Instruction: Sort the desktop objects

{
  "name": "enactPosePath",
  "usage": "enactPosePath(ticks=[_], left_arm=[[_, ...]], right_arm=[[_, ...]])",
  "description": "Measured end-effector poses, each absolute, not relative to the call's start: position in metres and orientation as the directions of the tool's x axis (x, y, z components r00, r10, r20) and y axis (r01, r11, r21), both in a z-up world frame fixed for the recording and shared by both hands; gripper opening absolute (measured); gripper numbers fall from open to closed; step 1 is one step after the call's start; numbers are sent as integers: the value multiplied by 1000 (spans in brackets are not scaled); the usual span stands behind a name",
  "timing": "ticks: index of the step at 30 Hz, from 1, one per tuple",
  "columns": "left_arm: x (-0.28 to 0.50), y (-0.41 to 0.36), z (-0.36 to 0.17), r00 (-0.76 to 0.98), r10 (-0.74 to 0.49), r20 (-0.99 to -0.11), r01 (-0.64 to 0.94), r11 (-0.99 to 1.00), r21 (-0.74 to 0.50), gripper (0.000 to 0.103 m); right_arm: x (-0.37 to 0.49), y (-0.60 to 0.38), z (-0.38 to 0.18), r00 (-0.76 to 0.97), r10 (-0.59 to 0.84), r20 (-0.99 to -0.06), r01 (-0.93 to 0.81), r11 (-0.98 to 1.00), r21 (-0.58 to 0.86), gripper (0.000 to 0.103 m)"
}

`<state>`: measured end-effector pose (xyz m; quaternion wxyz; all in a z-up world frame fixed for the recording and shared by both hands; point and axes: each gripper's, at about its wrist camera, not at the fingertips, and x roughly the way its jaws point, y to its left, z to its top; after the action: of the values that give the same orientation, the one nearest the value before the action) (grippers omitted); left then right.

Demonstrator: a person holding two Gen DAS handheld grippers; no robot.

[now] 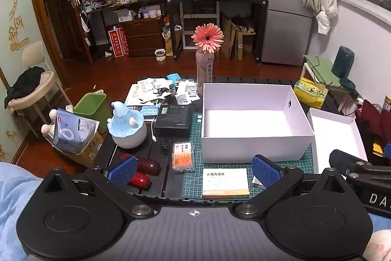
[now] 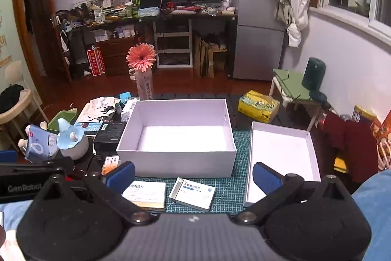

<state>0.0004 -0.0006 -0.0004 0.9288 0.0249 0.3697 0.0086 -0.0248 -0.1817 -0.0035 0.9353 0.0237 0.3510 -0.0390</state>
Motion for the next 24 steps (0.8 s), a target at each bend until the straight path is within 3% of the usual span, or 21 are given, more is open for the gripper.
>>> enactPosePath(ticks=[7, 24], left_arm=[[-5, -2, -2, 743, 31, -669, 1, 999, 48, 102], [-8, -2, -5, 739, 33, -673, 4, 999, 54, 102]], right_arm=[[-34, -184, 1, 787, -72, -612, 93, 996, 3, 103], [-33, -175, -6, 776, -38, -630, 72, 997, 28, 103]])
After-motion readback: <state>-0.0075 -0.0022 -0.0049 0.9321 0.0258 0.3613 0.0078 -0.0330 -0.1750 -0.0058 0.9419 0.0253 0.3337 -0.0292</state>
